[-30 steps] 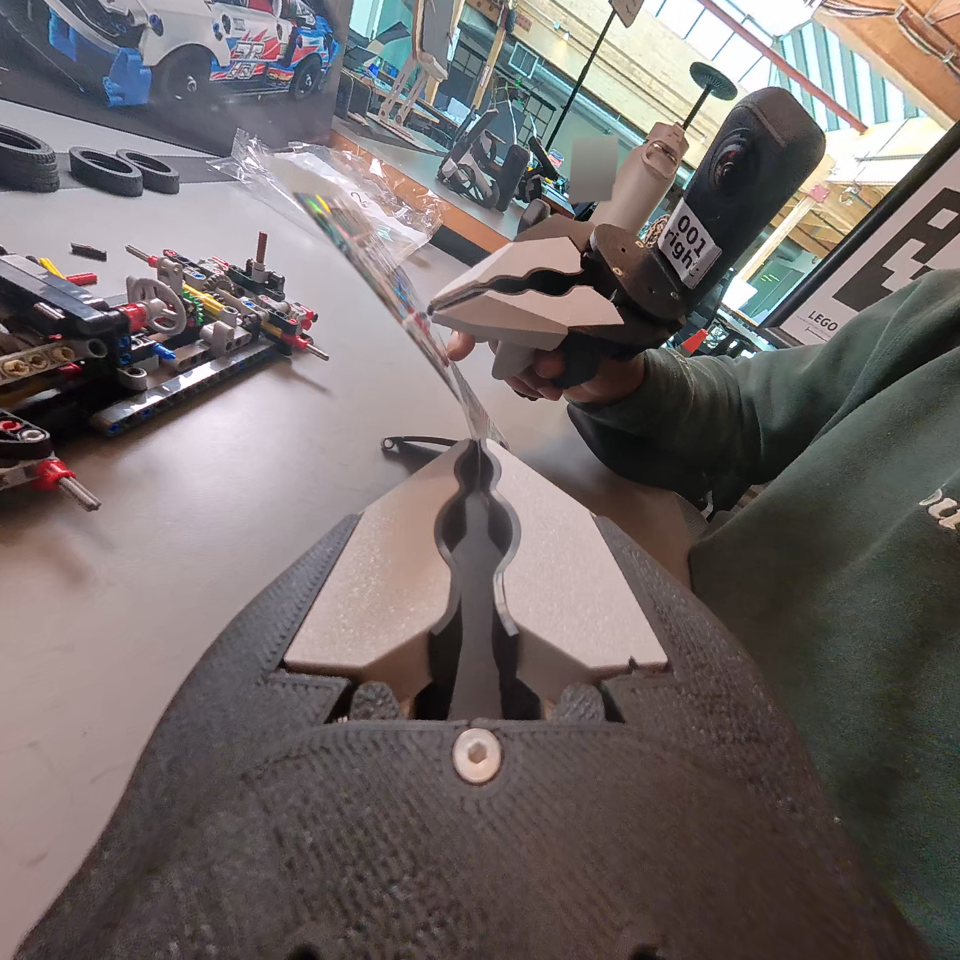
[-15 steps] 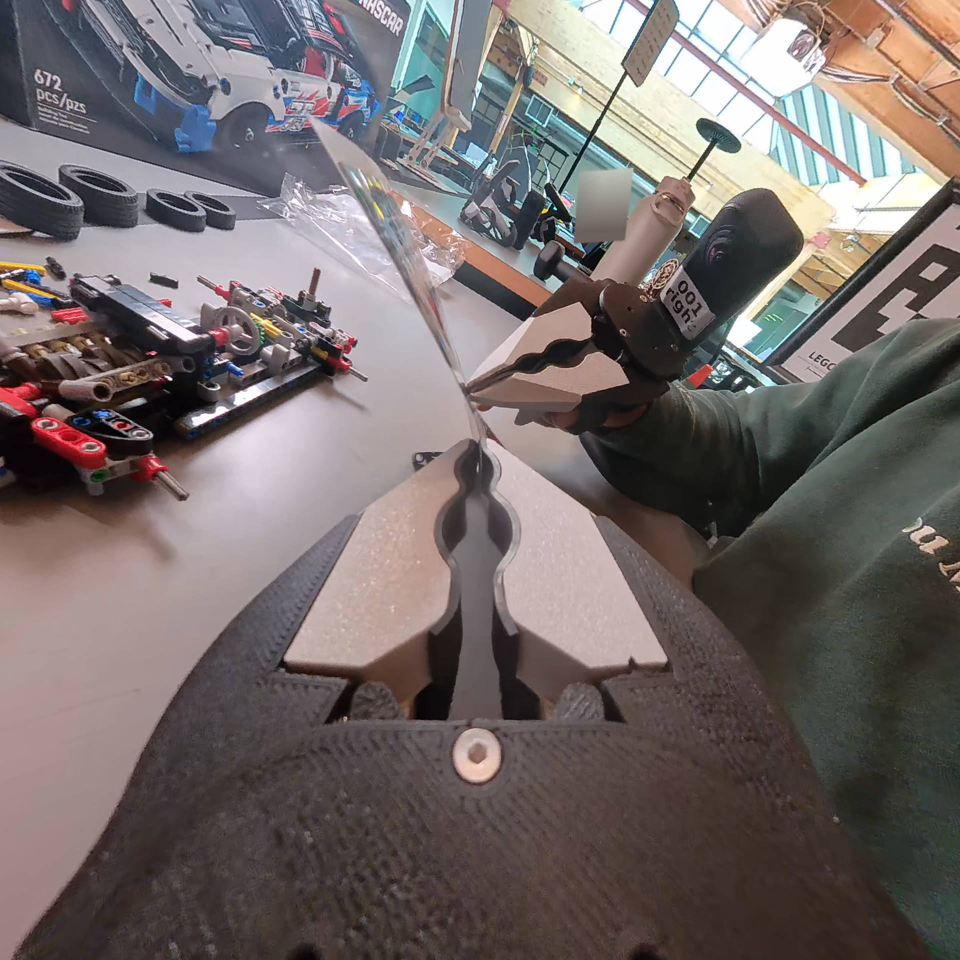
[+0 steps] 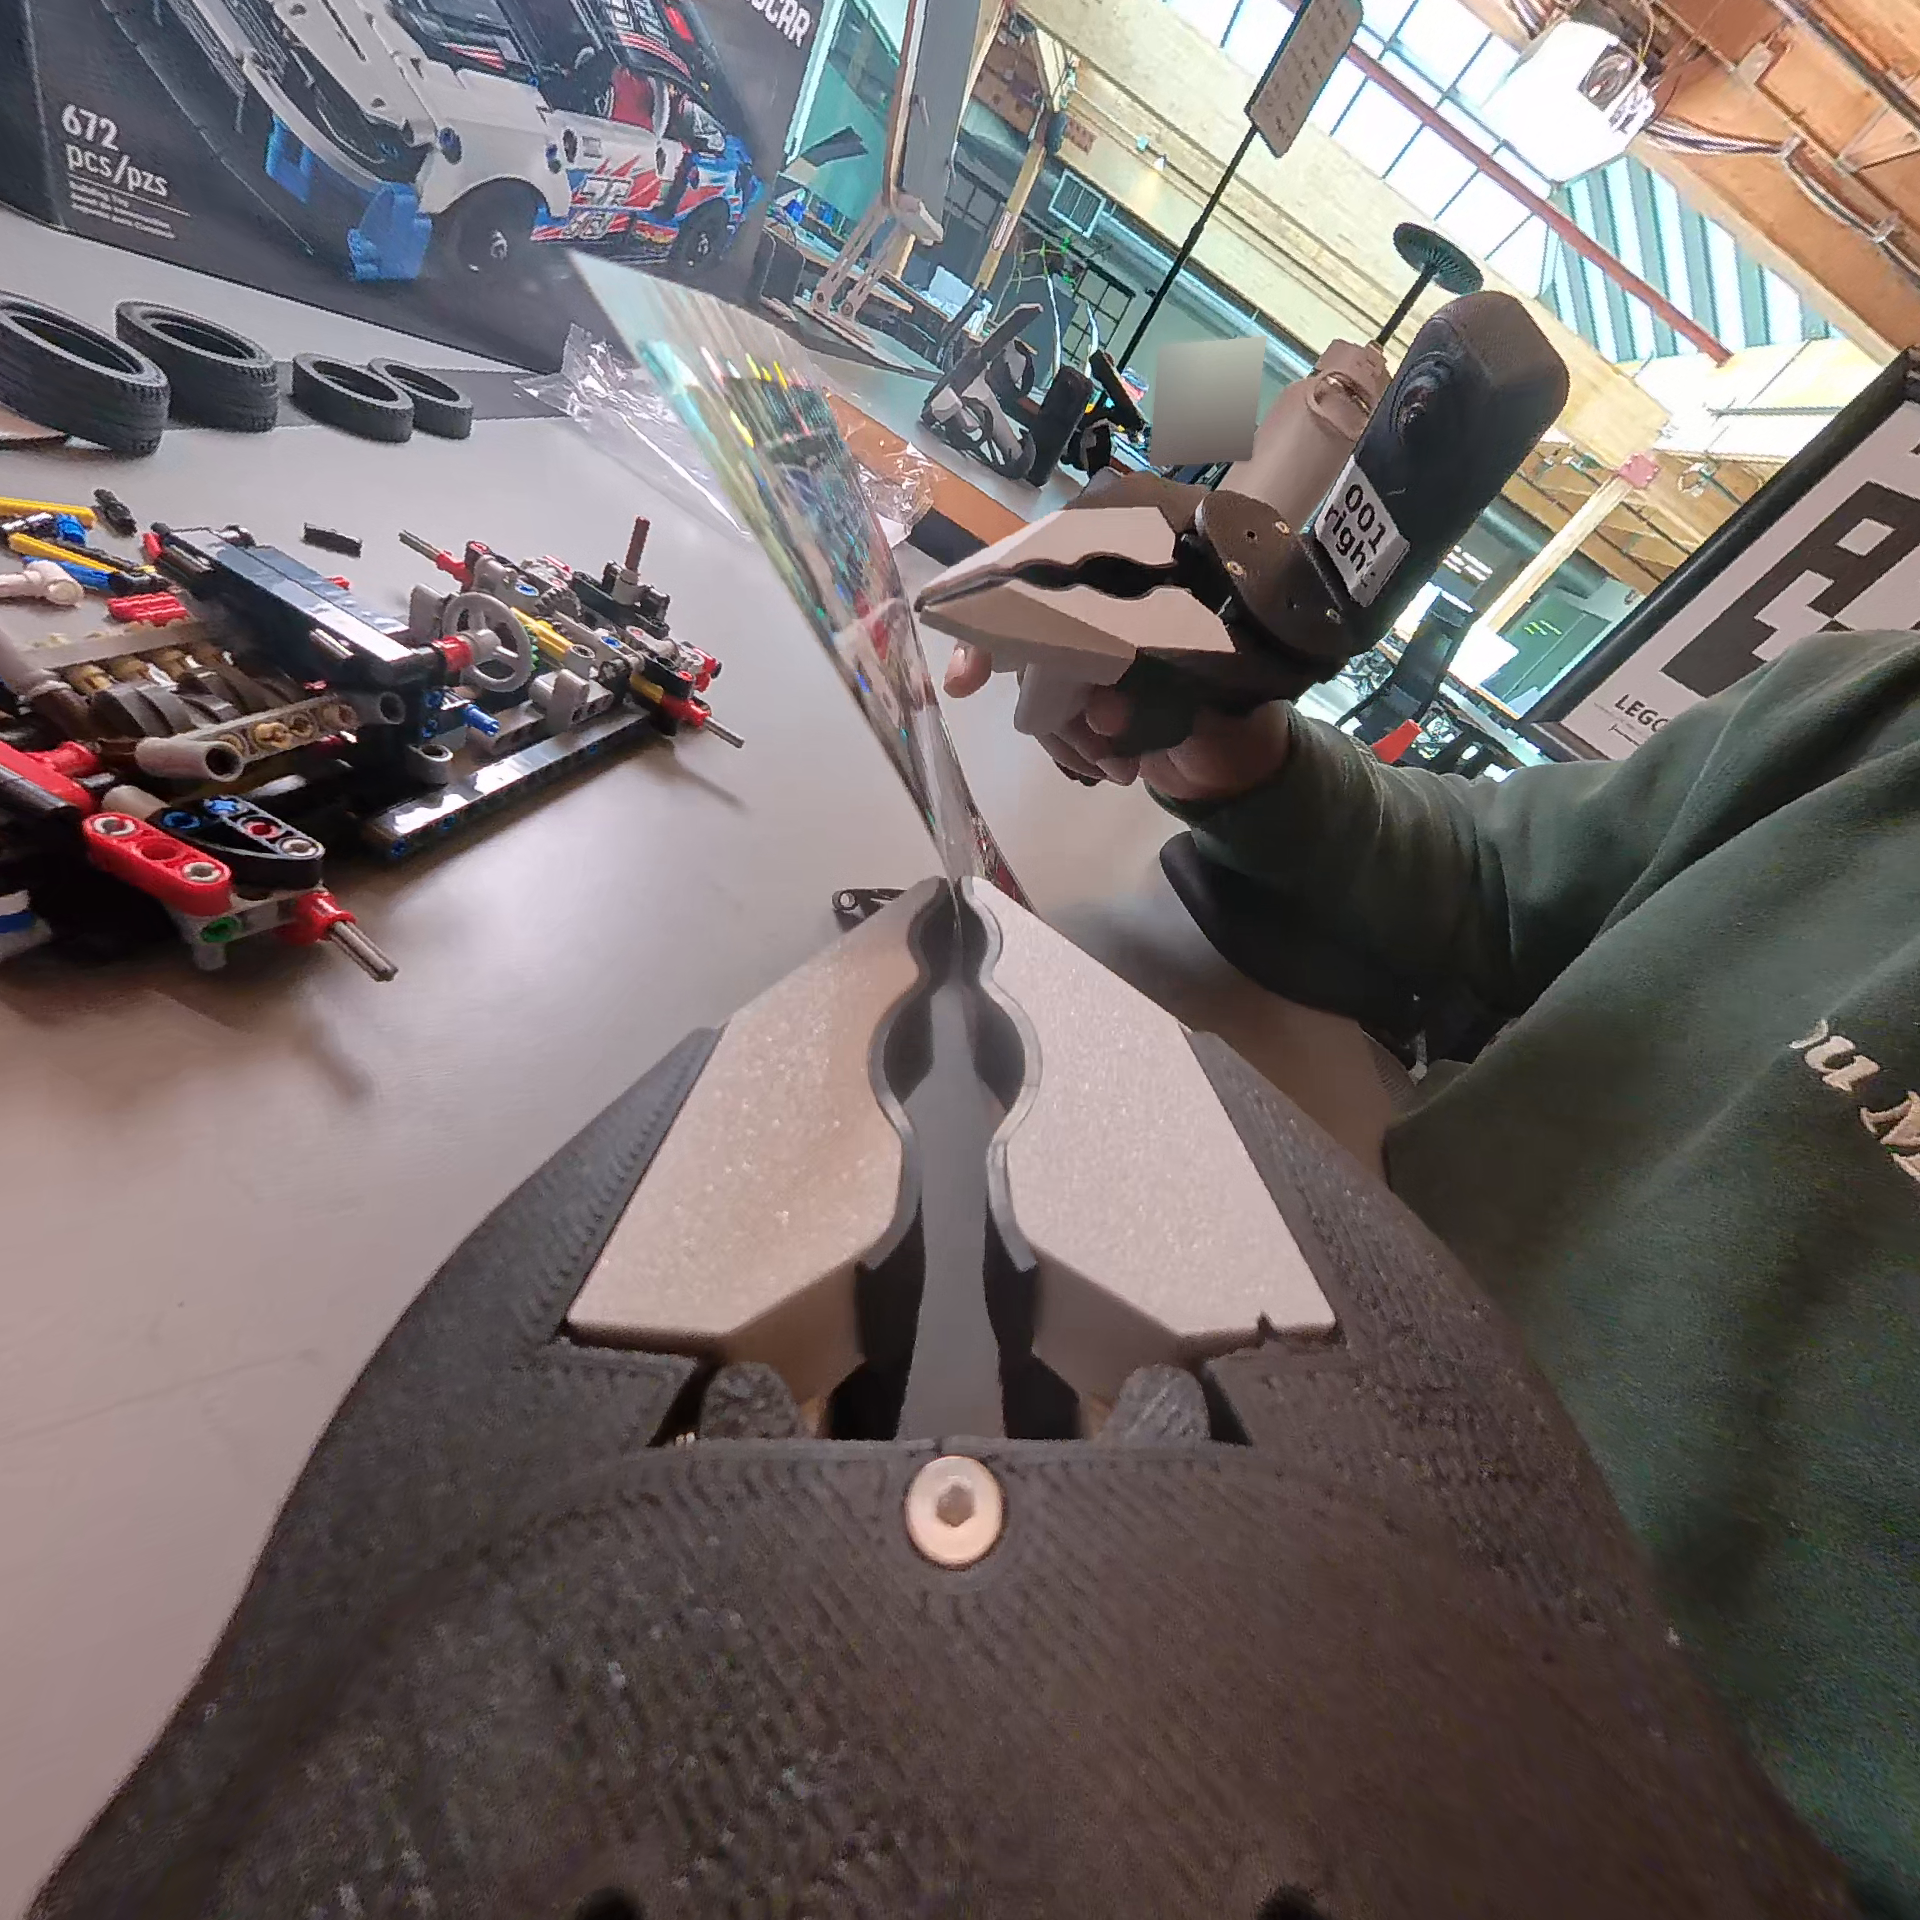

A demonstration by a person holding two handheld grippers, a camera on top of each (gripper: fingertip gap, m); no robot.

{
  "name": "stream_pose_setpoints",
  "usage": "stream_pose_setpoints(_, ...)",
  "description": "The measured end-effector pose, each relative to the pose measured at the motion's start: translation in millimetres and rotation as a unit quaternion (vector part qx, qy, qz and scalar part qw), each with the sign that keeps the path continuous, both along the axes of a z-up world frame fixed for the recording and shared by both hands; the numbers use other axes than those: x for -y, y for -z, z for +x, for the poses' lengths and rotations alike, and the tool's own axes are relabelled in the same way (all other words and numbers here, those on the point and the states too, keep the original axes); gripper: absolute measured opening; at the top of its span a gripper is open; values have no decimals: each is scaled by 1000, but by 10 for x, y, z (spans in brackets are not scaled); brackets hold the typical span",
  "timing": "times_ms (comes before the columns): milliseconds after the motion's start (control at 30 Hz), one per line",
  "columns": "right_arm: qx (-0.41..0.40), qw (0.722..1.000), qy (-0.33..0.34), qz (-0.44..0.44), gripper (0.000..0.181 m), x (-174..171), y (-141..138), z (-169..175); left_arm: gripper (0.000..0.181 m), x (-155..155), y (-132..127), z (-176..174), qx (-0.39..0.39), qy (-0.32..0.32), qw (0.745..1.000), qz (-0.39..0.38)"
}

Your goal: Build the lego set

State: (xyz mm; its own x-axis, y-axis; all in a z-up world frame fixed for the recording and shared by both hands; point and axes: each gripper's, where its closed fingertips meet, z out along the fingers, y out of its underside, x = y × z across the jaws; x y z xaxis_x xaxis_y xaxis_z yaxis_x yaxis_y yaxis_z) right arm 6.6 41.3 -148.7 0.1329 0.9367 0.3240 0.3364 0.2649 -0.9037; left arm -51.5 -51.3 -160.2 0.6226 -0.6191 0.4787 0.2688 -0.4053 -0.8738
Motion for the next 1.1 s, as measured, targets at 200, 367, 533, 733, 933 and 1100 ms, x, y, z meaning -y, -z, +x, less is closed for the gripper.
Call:
stream_pose_setpoints(200, -4, 1000, 1, 5, 0, -13, -21, 15, 0, 2, 1, 3, 1, 1, 1000, -1)
stream_pose_setpoints(367, 14, 1000, -15, 7, 0, 54, 65, -6, 0, 0, 0, -1, 2, 0, 1000, -1)
stream_pose_setpoints(533, 25, 999, -29, 5, 0, 124, 129, -29, 0, 2, 5, 5, 1, 1, 1000, -2)
stream_pose_setpoints(733, 24, 999, -48, 9, 0, 240, 153, -62, 0, 3, 20, 21, 0, 4, 1000, -4)
stream_pose_setpoints(933, 13, 998, -62, 20, 0, 362, 120, -97, 0, 8, 55, 83, -10, 10, 1000, -7)
stream_pose_setpoints(1100, -1, 997, -69, 21, 0, 449, 60, -139, 0, 20, 80, 174, -21, 20, 1000, -7)
